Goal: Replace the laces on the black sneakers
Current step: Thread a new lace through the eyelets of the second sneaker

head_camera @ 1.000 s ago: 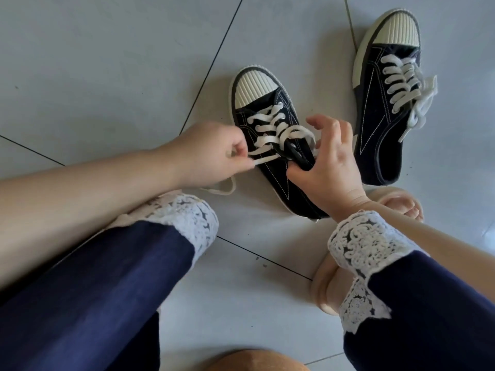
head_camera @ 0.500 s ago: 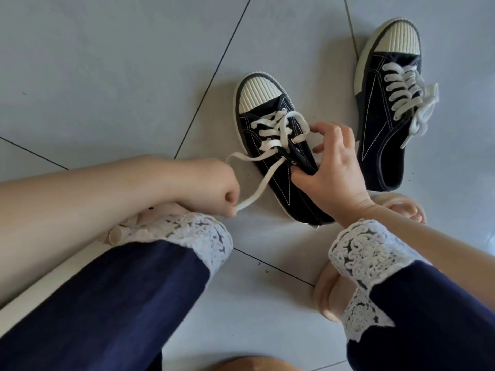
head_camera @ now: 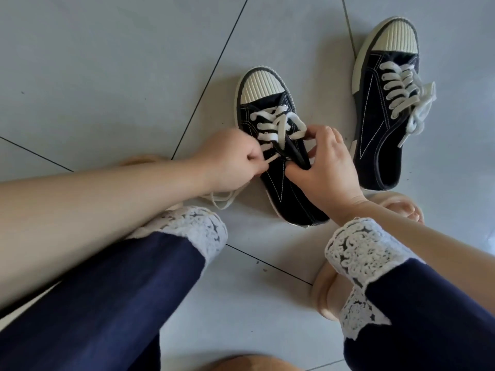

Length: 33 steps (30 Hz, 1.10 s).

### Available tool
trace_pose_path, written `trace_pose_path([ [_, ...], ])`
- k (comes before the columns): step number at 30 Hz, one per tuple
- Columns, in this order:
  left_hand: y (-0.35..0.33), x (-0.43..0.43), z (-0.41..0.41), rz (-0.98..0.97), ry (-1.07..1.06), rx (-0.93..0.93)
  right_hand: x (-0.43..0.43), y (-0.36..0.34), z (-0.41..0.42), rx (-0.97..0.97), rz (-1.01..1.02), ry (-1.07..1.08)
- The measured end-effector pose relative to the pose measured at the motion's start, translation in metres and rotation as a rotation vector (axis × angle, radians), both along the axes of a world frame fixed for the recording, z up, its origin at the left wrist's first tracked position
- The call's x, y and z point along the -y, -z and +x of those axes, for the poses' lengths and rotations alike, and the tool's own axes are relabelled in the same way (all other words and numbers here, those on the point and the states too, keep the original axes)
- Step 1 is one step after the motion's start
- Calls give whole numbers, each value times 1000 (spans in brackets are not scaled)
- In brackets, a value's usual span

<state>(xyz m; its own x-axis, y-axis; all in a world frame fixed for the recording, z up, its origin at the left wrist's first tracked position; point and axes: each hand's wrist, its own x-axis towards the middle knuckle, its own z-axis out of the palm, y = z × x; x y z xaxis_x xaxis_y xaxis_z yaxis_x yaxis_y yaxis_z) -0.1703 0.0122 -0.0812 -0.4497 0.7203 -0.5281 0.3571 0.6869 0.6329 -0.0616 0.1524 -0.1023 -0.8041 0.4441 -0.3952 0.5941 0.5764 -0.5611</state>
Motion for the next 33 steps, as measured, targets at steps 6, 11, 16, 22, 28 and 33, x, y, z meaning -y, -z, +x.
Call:
trace_pose_path([
  [6, -11, 37, 7, -64, -72, 232, -4, 4, 5, 3, -4, 14],
  [11, -4, 38, 5, -133, 14, 398, -2, 5, 4, -5, -23, 47],
  [16, 5, 45, 0, -234, 46, 325, -4, 3, 3, 1, -14, 42],
  [22, 13, 25, 1, -158, -661, 721, -12, -6, 2, 15, -118, -28],
  [28, 22, -7, 2, -230, -1178, 901, -14, -16, 4, -9, -212, 2],
  [33, 28, -16, -5, -63, -1387, 777, -12, -19, 6, -46, -196, 20],
])
